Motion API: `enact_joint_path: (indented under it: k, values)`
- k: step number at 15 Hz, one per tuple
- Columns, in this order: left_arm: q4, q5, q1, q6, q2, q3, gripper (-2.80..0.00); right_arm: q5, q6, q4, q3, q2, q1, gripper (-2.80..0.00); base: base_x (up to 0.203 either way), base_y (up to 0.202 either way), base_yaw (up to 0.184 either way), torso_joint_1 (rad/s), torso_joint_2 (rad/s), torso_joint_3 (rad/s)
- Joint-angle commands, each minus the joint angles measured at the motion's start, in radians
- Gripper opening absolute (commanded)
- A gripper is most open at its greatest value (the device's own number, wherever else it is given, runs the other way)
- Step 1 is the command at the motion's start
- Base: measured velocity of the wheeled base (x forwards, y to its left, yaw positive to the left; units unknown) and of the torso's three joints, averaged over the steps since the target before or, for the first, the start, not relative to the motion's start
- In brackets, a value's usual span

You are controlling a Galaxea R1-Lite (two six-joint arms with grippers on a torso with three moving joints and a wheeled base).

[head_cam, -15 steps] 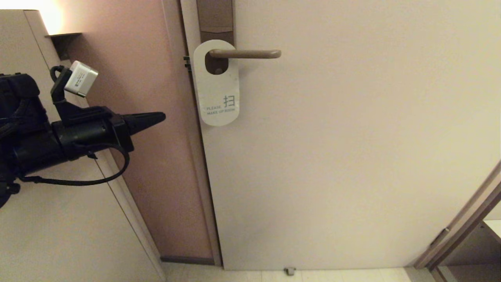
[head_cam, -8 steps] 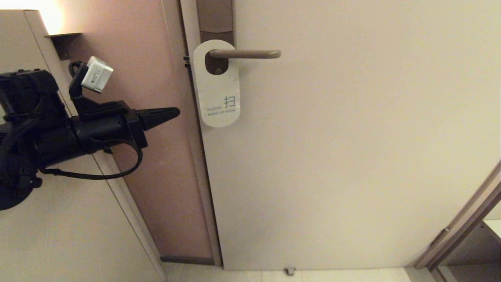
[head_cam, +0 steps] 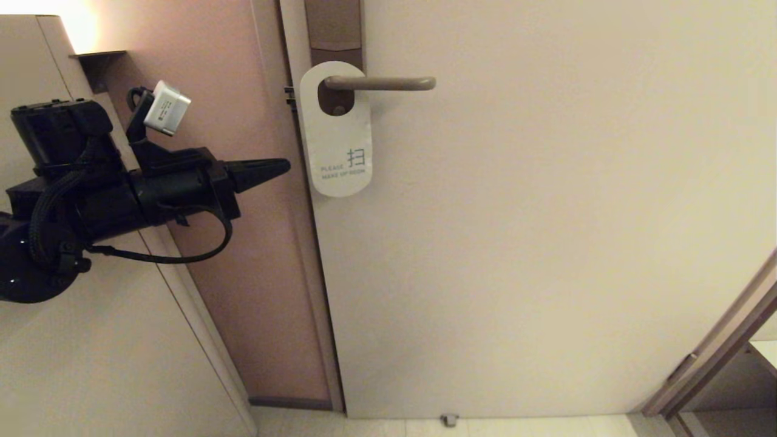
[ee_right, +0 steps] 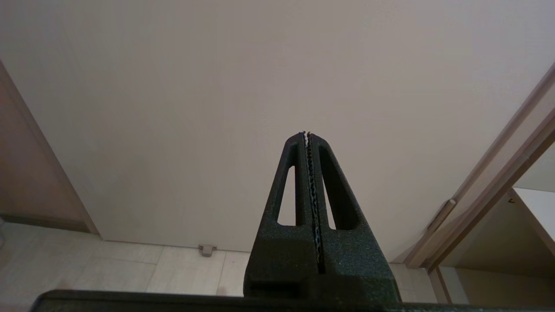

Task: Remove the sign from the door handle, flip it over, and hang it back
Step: Take down the sign

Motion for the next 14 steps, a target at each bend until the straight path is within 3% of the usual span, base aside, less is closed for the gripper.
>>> enact_joint_path:
  k: [1, 3, 4, 14]
  values:
    - [-0.004, -0.005, -0.001, 0.0, -0.001, 0.0, -2.8, 0.0, -0.001, -0.001, 0.0, 0.0, 0.0, -2.8, 0.0, 0.0, 0.0, 0.0, 0.0, 0.0]
    - [-0.004, -0.005, -0.002, 0.0, -0.004, 0.001, -2.8, 0.0, -0.001, -0.001, 0.0, 0.0, 0.0, -2.8, 0.0, 0.0, 0.0, 0.0, 0.0, 0.0]
    - [-0.006, -0.005, -0.002, 0.002, -0.007, 0.001, 0.0, 0.0, -0.001, -0.001, 0.0, 0.0, 0.0, -2.8, 0.0, 0.0, 0.0, 0.0, 0.0, 0.0]
    - [-0.11, -0.014, -0.045, -0.005, -0.036, 0.074, 0.0, 0.0, -0.001, -0.001, 0.0, 0.0, 0.0, -2.8, 0.0, 0.0, 0.0, 0.0, 0.0, 0.0]
